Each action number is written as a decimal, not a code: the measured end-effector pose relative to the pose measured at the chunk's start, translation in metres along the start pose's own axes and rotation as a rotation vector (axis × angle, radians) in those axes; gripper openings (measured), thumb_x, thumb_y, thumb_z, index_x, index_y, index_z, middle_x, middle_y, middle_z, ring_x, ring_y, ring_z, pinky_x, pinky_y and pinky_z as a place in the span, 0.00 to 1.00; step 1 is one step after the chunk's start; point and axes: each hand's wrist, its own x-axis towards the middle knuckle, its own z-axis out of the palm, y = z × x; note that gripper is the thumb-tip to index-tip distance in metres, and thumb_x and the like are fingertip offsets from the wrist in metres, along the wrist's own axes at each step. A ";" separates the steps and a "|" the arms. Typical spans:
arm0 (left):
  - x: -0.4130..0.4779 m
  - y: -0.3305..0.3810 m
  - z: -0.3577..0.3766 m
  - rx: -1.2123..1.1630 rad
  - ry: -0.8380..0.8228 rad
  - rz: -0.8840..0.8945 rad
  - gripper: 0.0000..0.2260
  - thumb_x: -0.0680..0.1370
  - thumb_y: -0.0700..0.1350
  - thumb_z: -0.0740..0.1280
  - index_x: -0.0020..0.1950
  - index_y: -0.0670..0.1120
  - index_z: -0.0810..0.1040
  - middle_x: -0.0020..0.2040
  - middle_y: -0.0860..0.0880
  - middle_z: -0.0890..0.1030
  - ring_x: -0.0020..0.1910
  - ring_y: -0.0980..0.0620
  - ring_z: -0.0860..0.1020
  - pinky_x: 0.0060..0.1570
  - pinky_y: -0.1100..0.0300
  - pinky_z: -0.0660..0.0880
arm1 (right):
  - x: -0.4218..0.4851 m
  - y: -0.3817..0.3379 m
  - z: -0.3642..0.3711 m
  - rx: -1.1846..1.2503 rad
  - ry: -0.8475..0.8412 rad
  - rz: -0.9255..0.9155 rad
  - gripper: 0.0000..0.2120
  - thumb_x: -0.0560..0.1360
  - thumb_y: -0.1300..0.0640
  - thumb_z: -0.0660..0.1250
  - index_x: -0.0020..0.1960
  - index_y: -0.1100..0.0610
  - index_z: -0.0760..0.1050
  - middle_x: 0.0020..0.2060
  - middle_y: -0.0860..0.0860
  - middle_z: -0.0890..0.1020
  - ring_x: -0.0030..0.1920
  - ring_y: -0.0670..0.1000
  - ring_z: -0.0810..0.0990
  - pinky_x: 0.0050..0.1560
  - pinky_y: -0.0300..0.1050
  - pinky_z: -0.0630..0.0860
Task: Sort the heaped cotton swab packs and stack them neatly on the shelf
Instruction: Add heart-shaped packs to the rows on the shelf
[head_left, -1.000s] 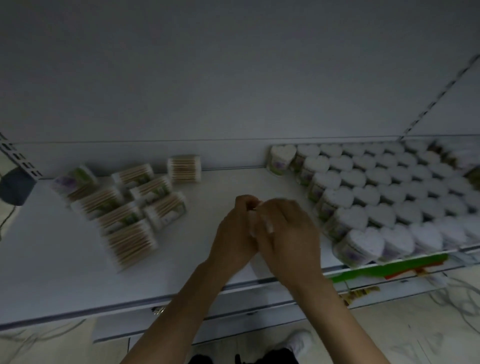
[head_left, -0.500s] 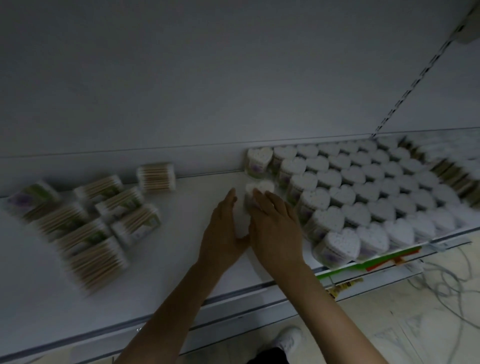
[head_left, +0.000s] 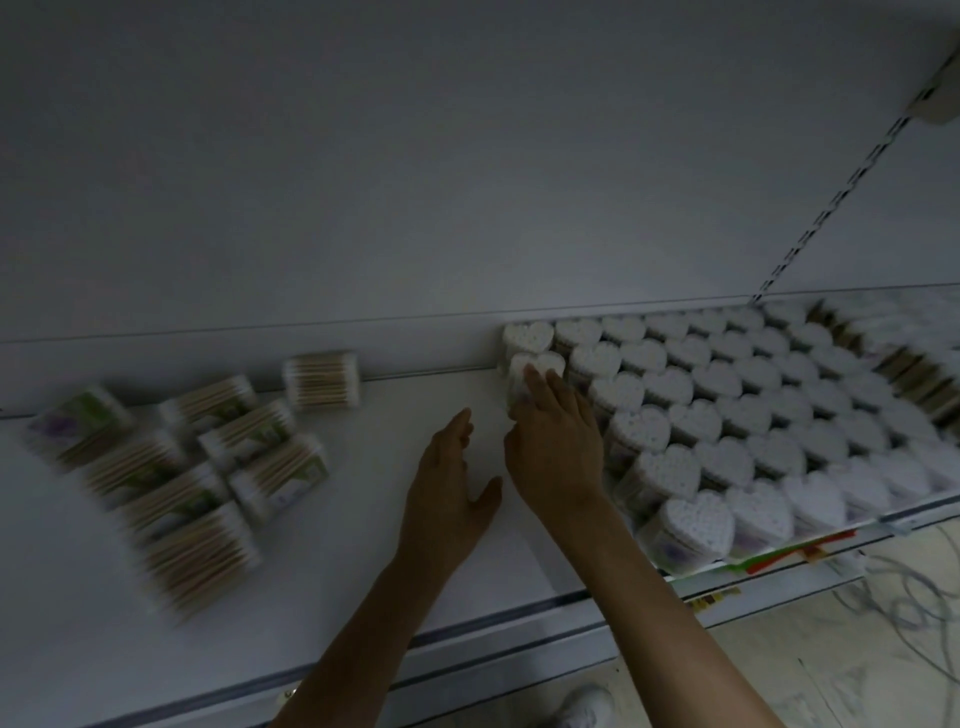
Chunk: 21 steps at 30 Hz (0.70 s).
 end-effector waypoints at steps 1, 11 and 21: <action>0.000 0.000 0.000 0.002 -0.007 -0.003 0.35 0.73 0.41 0.73 0.76 0.48 0.59 0.67 0.46 0.72 0.62 0.51 0.73 0.57 0.61 0.71 | 0.000 0.001 0.000 0.005 0.014 -0.003 0.09 0.62 0.62 0.70 0.42 0.61 0.83 0.59 0.61 0.79 0.60 0.63 0.78 0.60 0.60 0.72; 0.002 -0.001 0.001 0.018 -0.010 0.008 0.31 0.73 0.41 0.73 0.74 0.46 0.64 0.64 0.48 0.74 0.58 0.55 0.73 0.58 0.59 0.73 | 0.009 0.017 0.002 0.072 0.037 -0.045 0.13 0.65 0.61 0.62 0.44 0.61 0.83 0.57 0.61 0.81 0.58 0.66 0.78 0.57 0.62 0.73; -0.026 0.009 -0.027 -0.003 0.152 0.061 0.17 0.75 0.40 0.71 0.61 0.51 0.74 0.54 0.54 0.78 0.51 0.62 0.74 0.53 0.75 0.69 | 0.016 -0.029 -0.016 0.381 -0.120 -0.224 0.13 0.73 0.59 0.63 0.55 0.58 0.81 0.55 0.56 0.82 0.56 0.58 0.79 0.57 0.55 0.75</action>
